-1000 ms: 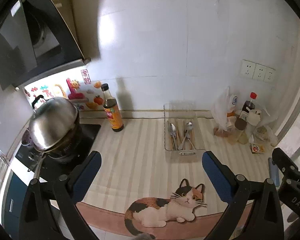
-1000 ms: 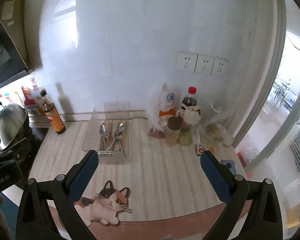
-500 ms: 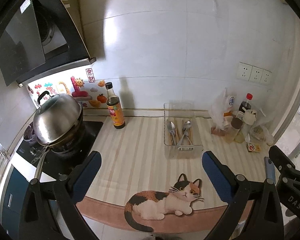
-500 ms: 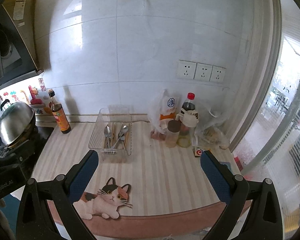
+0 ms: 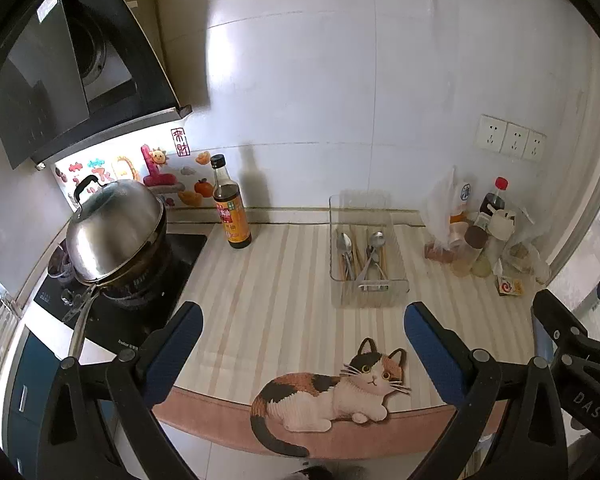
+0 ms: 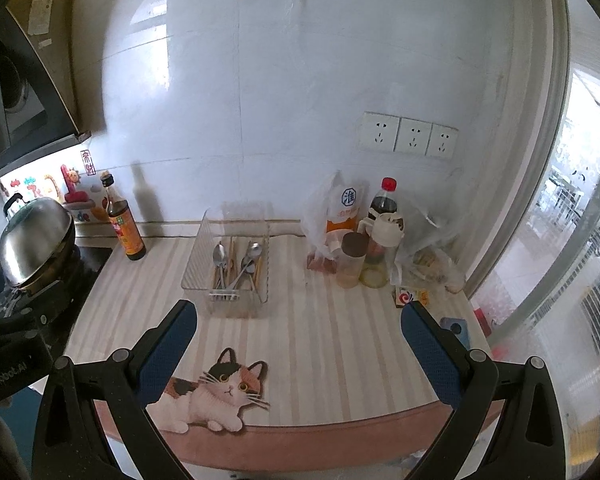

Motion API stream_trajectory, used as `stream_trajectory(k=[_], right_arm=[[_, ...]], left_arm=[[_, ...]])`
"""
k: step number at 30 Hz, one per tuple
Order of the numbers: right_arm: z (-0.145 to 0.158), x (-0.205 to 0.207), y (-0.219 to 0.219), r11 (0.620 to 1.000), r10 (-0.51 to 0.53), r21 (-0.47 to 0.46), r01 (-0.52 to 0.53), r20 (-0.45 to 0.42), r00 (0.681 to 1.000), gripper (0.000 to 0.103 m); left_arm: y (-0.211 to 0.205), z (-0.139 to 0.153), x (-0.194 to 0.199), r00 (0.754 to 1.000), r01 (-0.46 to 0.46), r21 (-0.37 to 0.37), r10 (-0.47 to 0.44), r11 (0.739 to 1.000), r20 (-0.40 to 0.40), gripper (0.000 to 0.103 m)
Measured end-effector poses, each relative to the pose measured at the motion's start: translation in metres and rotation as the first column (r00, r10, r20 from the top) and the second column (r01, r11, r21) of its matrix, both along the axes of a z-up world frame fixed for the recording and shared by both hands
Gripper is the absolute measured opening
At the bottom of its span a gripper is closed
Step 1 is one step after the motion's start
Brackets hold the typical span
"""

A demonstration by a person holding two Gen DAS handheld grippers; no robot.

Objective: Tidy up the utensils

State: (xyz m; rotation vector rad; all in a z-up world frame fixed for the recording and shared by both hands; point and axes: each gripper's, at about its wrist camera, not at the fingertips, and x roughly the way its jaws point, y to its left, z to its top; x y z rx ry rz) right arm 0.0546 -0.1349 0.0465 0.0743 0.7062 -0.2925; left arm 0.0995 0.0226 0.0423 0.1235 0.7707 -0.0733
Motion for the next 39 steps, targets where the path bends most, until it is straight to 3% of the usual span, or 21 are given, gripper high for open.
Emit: stream_trajectory(k=[39], right_arm=[[-0.0052, 0.0045, 0.007, 1.0, 0.01, 0.004, -0.01, -0.009, 1.0, 0.103]], left_arm=[[-0.0012, -0.0058, 0.0024, 1.0, -0.013, 0.004, 0.013, 1.0, -0.006, 0.103]])
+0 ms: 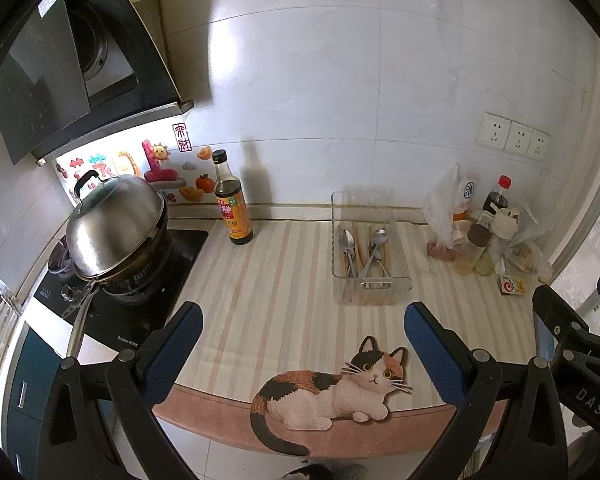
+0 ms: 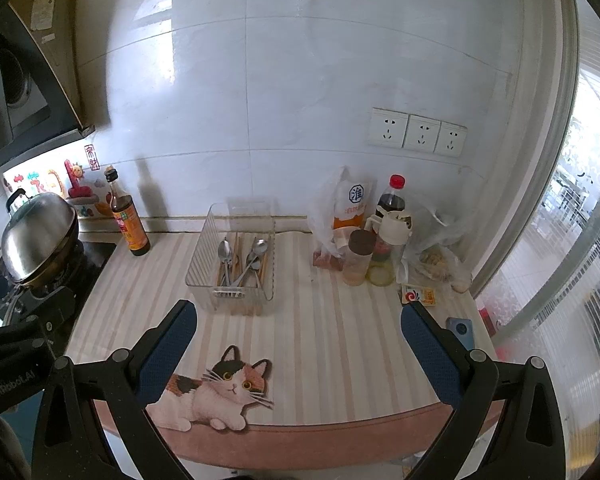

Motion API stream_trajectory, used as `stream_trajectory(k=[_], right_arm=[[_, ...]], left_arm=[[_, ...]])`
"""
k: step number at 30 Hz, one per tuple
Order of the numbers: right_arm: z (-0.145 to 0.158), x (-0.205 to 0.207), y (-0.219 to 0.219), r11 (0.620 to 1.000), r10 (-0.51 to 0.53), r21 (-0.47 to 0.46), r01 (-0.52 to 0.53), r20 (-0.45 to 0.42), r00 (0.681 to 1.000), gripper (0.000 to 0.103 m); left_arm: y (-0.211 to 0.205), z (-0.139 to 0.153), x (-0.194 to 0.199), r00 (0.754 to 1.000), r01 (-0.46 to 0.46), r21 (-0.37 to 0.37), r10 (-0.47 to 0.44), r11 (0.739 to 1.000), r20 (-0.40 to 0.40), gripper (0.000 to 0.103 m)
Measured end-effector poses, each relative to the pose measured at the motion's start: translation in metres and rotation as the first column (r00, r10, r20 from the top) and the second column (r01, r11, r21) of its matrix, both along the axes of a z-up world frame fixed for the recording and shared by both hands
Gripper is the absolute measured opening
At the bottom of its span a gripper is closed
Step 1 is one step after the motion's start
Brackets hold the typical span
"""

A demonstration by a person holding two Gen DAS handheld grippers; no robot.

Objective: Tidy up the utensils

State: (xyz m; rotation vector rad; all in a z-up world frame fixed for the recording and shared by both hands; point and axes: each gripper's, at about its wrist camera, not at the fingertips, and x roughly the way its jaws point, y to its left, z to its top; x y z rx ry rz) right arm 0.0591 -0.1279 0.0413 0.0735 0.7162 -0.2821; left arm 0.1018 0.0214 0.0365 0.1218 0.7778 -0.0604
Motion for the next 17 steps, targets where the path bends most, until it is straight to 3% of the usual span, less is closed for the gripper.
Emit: stream_trajectory(k=[17], right_arm=[[0.0006, 0.003, -0.0032, 1.0, 0.01, -0.002, -0.01, -0.003, 1.0, 0.103]], left_arm=[[-0.0026, -0.0002, 0.002, 1.0, -0.011, -0.008, 0.011, 1.0, -0.002, 0.103]])
